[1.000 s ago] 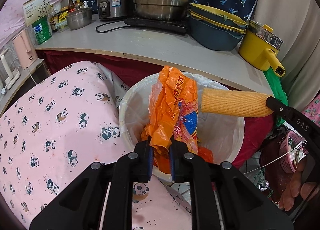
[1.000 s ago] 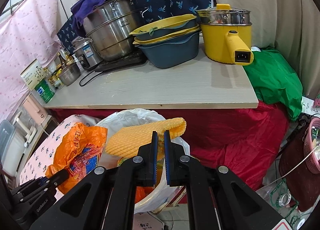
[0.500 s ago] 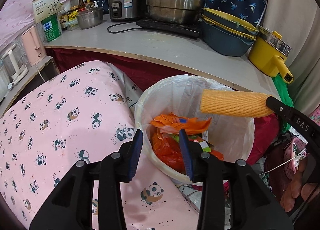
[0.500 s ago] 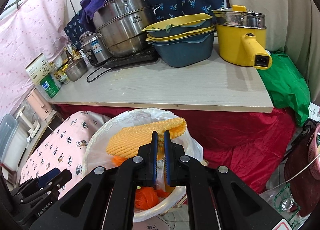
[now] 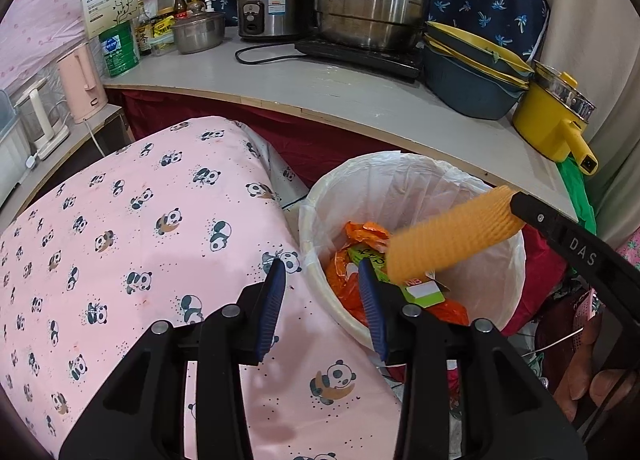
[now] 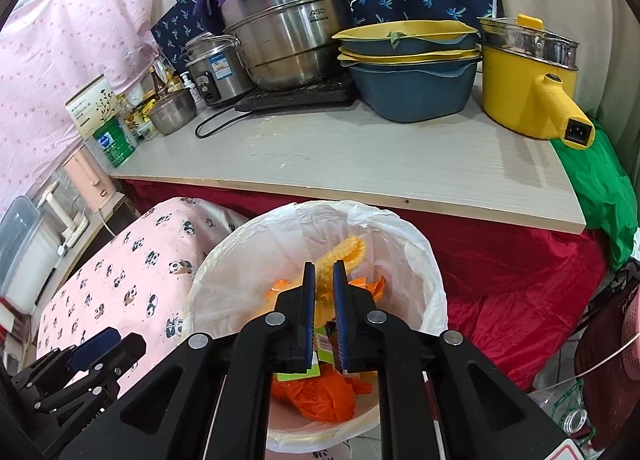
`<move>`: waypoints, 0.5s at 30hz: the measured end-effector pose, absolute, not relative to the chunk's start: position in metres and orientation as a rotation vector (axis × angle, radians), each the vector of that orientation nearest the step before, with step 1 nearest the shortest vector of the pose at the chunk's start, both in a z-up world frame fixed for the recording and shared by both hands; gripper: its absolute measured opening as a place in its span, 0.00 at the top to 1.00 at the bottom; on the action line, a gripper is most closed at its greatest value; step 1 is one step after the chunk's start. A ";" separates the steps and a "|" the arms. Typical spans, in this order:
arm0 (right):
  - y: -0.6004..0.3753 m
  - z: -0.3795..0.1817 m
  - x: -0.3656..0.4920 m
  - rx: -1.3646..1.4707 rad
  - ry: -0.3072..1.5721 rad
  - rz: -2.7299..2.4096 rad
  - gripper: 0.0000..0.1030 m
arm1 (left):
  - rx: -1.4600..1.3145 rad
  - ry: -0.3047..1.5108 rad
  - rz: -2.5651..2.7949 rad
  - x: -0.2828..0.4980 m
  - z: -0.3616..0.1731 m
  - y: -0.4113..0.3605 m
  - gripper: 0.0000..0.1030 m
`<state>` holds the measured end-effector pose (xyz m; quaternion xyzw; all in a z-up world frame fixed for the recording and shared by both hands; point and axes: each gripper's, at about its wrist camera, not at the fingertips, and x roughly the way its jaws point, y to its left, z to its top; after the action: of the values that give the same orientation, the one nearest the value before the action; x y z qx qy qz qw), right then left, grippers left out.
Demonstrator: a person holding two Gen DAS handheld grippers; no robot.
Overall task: Collect trash
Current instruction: 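Open the left gripper to drop the snack bag while the right releases the foam net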
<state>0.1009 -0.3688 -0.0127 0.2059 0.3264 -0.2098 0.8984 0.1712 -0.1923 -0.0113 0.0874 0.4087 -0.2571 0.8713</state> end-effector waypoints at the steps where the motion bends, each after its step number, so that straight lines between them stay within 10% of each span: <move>1: -0.368 -0.013 0.101 0.423 0.678 -0.432 0.88 | 0.179 0.853 -0.533 0.171 -0.011 -0.190 0.60; 15: -0.338 0.014 0.087 0.306 0.664 -0.392 0.50 | 0.165 0.795 -0.456 0.157 0.003 -0.166 0.34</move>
<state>0.0873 -0.3378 0.0135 0.1489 0.3225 -0.1907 0.9151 0.1572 -0.1663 0.0026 0.0797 0.3831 -0.2199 0.8936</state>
